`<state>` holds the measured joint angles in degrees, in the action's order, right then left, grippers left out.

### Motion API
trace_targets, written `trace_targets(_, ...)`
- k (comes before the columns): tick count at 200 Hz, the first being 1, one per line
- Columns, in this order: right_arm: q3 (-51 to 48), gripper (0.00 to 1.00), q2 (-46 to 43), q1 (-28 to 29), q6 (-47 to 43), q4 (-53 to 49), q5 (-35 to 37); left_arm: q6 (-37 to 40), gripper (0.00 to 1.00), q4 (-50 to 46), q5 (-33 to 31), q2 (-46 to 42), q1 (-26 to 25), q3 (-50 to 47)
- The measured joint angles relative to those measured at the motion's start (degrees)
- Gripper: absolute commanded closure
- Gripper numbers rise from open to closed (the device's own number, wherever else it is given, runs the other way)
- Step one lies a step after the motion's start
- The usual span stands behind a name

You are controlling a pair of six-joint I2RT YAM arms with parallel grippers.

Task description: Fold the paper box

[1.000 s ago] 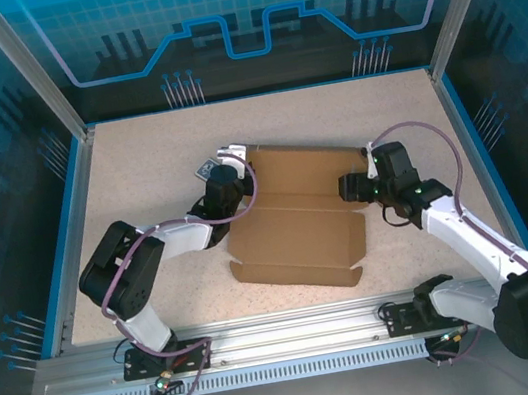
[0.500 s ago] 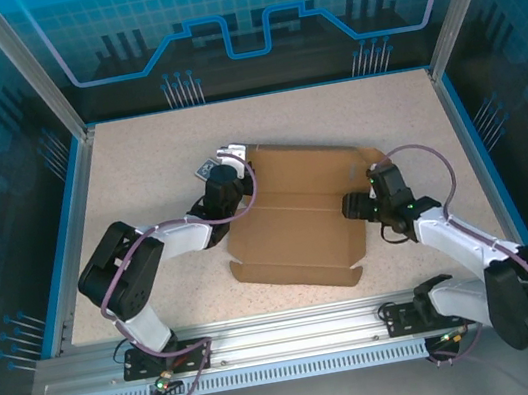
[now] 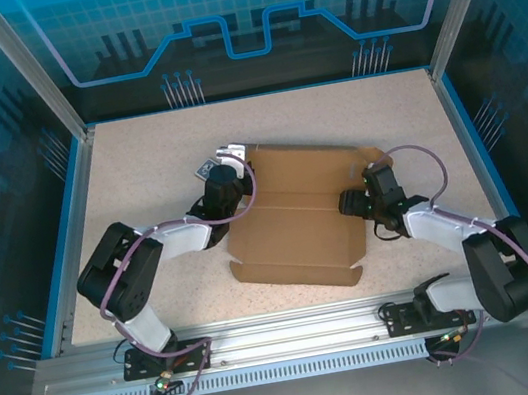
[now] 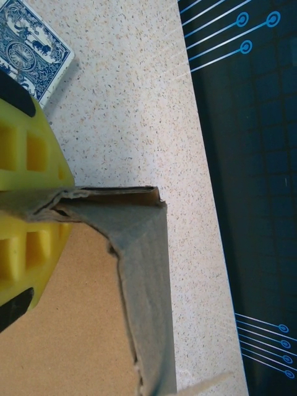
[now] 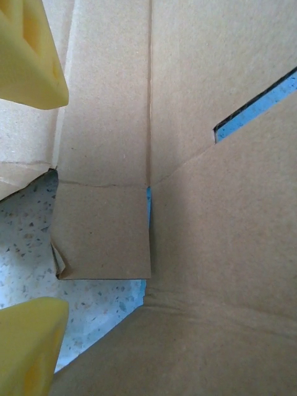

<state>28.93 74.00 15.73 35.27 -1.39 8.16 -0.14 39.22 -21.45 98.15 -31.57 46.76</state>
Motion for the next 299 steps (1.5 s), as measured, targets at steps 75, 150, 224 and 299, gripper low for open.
trace_targets(75,-1.2,0.23,1.4,0.0,0.3,6.5,-1.8,0.0,1.0,0.0,0.0,0.0,0.0,0.0)
trace_targets(150,-2.9,0.3,-1.2,1.8,-0.8,11.0,-4.1,-0.6,1.0,0.0,-0.3,0.0,0.0,0.0)
trace_targets(224,-3.5,0.36,1.7,5.9,-0.8,14.4,-3.0,-1.1,1.0,0.0,-0.3,0.0,0.0,0.0)
trace_targets(299,-3.3,0.35,5.2,6.9,-2.1,15.5,-1.2,-1.0,1.0,-0.1,-0.3,0.0,0.0,-0.1)
